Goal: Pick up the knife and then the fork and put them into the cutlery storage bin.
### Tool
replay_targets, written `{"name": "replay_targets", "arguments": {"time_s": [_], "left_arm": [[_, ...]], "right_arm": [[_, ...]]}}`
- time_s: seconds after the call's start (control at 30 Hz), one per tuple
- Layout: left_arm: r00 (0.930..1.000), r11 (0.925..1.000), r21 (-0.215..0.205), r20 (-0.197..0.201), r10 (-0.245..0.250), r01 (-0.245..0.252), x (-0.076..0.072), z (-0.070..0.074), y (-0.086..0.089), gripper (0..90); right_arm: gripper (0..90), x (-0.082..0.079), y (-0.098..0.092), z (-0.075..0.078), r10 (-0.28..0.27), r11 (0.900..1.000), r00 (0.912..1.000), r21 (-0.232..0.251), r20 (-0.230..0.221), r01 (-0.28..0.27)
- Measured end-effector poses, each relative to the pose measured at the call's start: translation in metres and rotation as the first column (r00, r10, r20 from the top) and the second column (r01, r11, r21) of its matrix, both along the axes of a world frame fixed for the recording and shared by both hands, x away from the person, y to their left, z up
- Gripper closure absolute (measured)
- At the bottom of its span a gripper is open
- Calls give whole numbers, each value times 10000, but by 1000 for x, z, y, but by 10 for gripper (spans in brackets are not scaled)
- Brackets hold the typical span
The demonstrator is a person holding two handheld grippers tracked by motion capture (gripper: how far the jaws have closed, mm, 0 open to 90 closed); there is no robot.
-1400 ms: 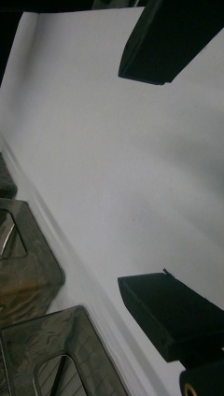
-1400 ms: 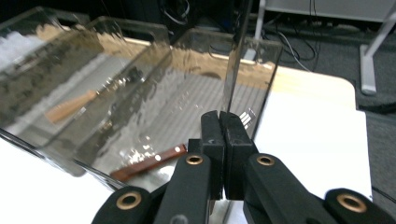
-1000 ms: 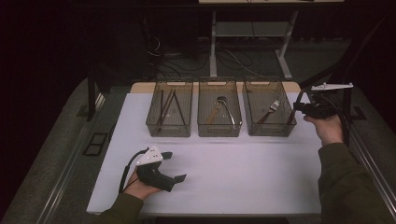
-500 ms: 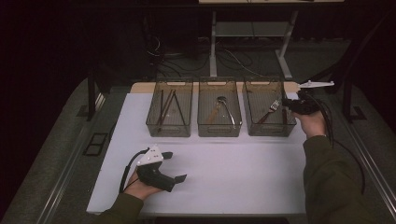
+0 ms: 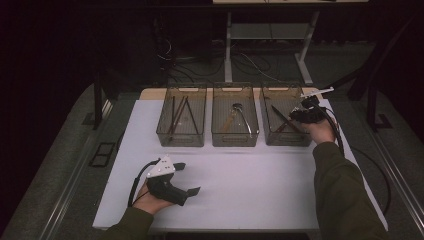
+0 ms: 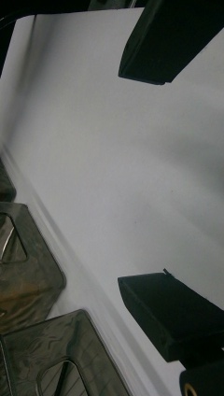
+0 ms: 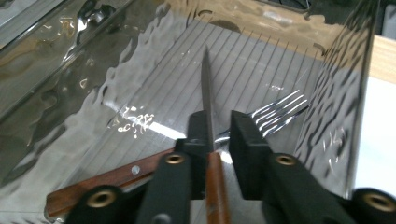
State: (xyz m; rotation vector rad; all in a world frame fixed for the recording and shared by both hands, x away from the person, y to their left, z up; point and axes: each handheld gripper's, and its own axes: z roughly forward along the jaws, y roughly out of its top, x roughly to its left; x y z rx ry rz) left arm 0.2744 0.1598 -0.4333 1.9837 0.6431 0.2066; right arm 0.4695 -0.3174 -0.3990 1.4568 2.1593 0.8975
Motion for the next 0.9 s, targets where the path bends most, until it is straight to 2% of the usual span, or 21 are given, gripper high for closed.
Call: {"name": "replay_targets", "arguments": {"time_s": [0.07, 0.13, 0.33, 0.4, 0.53, 0.63, 0.9], "left_arm": [[10000, 10000, -22, -30, 25, -25, 0, 0, 0, 10], [10000, 10000, 19, -37, -6, 6, 0, 0, 0, 10], [10000, 10000, 47, -34, -10, 10, 0, 0, -1, 10], [10000, 10000, 46, -34, -16, 16, 0, -1, -1, 10], [10000, 10000, 70, -44, -29, 30, 0, -1, -2, 10], [10000, 10000, 72, -36, -43, 44, 0, 0, -2, 10], [9999, 9999, 84, -50, -96, 96, 3, -1, -1, 10]], "right_arm": [[660, 0, 0, 0, -61, 10000, 10000, 23, 23, 61], [584, -1, -1, 1, -31, 9997, 10000, 261, 5, 31], [446, -5, -3, 5, 41, 9982, 9999, 590, 146, -49], [407, -8, -5, 7, 187, 9960, 9997, 874, 183, -203], [349, -15, -5, 13, 153, 9939, 9986, 1081, 509, -208], [319, -22, -7, 17, 172, 9877, 9963, 1535, 847, -301], [234, -40, -8, 23, 270, 9796, 9928, 1948, 1165, -495]]}}
